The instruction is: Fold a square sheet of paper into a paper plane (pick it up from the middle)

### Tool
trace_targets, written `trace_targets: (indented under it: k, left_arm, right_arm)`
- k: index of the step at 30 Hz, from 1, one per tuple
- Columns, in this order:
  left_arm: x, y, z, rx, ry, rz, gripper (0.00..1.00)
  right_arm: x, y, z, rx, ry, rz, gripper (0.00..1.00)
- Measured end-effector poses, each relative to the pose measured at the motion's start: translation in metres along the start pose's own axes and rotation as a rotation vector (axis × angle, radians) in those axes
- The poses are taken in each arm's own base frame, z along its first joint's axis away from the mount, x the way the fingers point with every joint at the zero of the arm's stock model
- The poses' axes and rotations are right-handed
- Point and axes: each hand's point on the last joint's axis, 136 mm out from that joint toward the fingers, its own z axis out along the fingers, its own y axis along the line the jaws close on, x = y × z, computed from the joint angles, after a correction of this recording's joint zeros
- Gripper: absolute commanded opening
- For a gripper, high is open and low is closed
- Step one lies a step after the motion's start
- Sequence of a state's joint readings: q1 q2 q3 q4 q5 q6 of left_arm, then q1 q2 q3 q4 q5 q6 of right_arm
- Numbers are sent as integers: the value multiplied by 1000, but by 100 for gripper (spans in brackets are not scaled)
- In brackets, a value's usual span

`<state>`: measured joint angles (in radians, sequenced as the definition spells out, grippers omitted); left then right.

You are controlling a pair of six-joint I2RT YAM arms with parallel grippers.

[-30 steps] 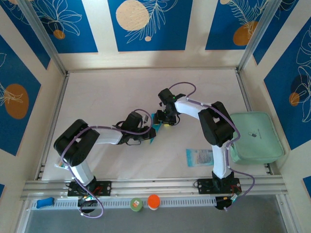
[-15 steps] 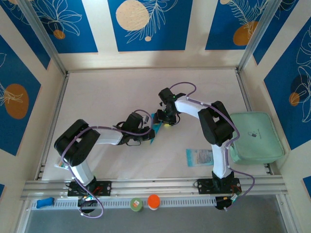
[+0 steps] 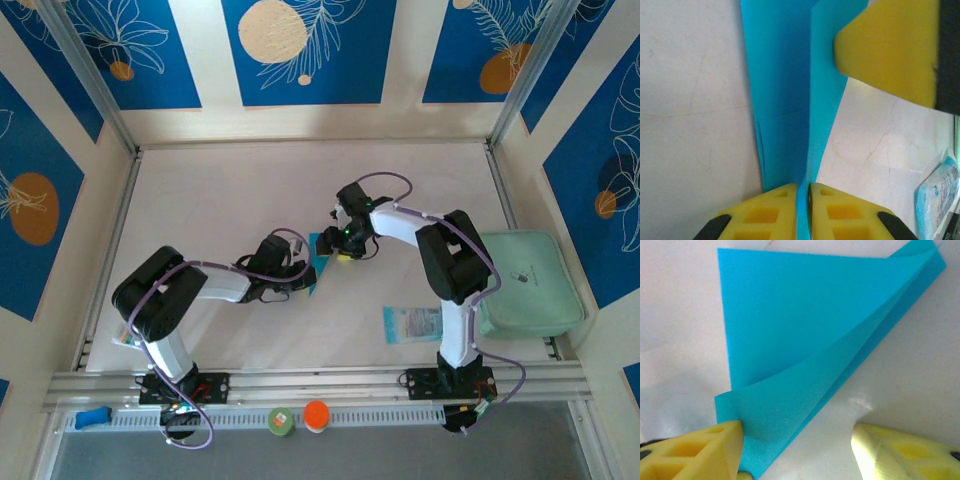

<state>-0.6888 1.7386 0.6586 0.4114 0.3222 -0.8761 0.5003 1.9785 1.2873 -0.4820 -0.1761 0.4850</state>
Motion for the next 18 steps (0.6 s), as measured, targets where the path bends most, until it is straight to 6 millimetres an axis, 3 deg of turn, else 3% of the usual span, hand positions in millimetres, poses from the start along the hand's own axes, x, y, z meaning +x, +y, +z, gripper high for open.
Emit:
trace_targets:
  k: [8, 18]
  left_arm:
    - [-1, 0, 0, 9, 0, -11, 14]
    - [-1, 0, 0, 10, 0, -15, 14]
  right_arm:
    - [3, 3, -1, -93, -7, -74, 62]
    - [3, -1, 2, -20, -17, -98, 57]
